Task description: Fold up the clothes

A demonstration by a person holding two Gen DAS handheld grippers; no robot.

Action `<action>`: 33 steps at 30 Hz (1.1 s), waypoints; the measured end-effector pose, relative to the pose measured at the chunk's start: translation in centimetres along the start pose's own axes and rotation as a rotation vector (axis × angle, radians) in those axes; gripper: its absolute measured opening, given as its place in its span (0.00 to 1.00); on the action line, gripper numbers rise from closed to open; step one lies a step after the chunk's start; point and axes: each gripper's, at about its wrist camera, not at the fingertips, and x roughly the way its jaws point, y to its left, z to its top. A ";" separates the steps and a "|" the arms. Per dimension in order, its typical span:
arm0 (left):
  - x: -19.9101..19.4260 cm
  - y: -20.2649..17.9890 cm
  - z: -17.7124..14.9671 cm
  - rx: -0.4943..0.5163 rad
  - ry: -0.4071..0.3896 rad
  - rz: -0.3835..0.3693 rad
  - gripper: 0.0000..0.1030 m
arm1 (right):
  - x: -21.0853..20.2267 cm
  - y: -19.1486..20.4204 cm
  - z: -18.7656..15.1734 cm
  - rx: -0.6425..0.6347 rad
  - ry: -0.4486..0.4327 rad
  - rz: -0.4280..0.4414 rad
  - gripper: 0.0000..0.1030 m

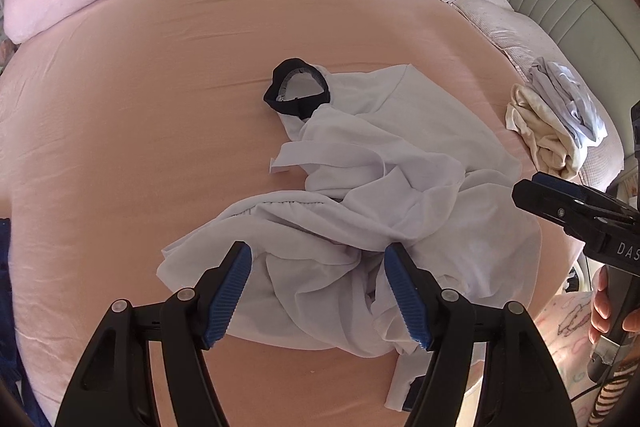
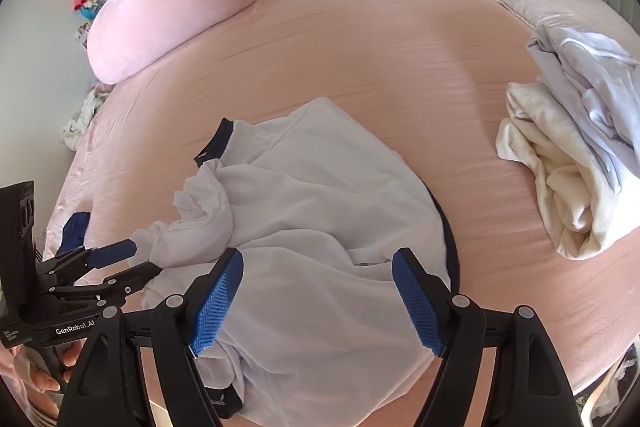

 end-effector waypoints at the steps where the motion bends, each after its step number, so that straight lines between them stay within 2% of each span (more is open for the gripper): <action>1: 0.0 0.2 -0.1 0.002 -0.002 -0.003 0.65 | 0.3 0.6 0.0 -0.008 0.014 0.009 0.74; 5: -0.4 1.2 -0.5 0.004 -0.017 0.016 0.65 | 1.4 2.3 0.1 0.039 0.078 0.096 0.74; 9: -0.5 2.6 -0.8 0.004 -0.025 0.052 0.65 | 2.9 4.6 0.7 0.026 0.117 0.110 0.74; 13: -0.3 4.5 -1.2 -0.028 -0.014 0.056 0.65 | 4.4 6.9 1.4 -0.001 0.152 0.117 0.75; 19: 0.5 7.2 -1.4 -0.102 0.014 -0.004 0.65 | 6.6 8.7 1.9 -0.003 0.203 0.086 0.74; 23: 1.8 7.5 -1.1 -0.092 0.055 -0.065 0.65 | 8.2 9.0 2.0 0.021 0.244 0.073 0.74; 26: 3.0 7.2 -1.1 -0.066 0.087 -0.069 0.65 | 9.1 8.9 2.1 0.046 0.261 0.074 0.74; 30: 3.7 6.7 -1.1 -0.055 0.049 -0.051 0.65 | 9.2 8.2 2.4 0.105 0.240 0.122 0.73; 32: 3.7 6.4 -1.2 -0.068 0.008 -0.056 0.65 | 9.1 7.9 2.5 0.111 0.211 0.145 0.56; 33: 3.7 6.2 -1.2 -0.073 -0.005 -0.062 0.63 | 9.1 7.9 2.6 0.106 0.202 0.142 0.34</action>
